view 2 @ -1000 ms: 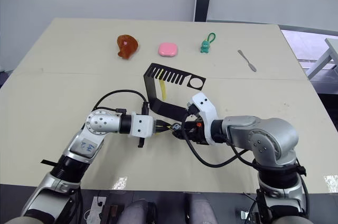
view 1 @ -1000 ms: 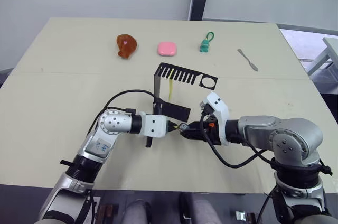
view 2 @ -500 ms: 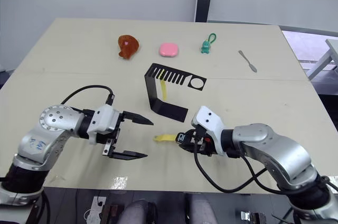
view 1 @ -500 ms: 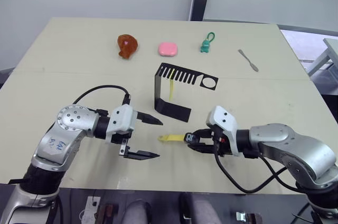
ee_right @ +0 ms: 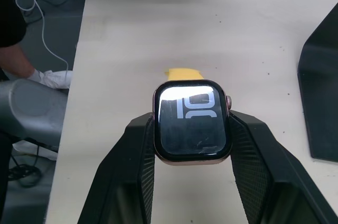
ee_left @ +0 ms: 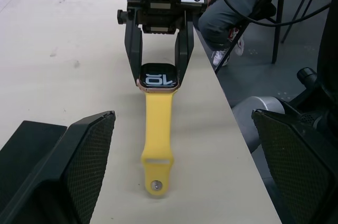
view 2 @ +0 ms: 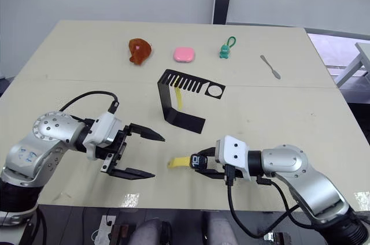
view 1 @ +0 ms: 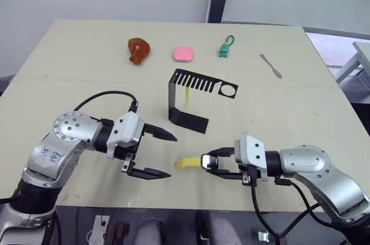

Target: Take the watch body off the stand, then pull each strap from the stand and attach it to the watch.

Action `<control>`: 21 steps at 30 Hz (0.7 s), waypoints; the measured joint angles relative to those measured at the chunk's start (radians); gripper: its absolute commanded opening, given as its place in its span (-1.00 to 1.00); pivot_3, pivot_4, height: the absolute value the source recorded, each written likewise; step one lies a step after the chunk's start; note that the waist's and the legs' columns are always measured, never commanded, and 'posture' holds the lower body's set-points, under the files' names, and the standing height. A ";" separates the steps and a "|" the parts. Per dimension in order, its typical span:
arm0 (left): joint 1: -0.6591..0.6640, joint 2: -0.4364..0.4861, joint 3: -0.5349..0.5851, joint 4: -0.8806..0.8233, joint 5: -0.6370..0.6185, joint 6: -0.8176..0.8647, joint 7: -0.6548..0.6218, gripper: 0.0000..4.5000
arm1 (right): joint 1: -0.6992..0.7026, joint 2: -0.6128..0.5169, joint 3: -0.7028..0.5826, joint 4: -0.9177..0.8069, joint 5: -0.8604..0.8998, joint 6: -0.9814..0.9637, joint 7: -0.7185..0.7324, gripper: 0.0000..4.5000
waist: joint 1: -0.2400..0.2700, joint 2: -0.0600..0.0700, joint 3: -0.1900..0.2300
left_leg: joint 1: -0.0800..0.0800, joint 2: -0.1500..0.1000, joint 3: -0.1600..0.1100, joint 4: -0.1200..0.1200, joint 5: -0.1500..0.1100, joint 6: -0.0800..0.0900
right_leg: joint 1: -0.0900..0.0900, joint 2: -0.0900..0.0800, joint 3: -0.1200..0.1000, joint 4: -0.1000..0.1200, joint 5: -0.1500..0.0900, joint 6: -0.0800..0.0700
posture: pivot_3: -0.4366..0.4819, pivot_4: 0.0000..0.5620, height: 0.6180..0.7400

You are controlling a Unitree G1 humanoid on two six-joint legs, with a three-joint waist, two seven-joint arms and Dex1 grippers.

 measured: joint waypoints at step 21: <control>0.192 0.062 0.120 0.029 0.105 -0.170 0.103 0.98 | -0.152 0.208 0.266 0.333 -0.238 -0.154 0.046 -0.33 | -0.001 0.000 0.000 | 0.001 0.000 0.001 0.000 0.000 0.000 | 0.000 -0.001 -0.001 0.002 -0.001 -0.001 | -0.05 -0.47 1.00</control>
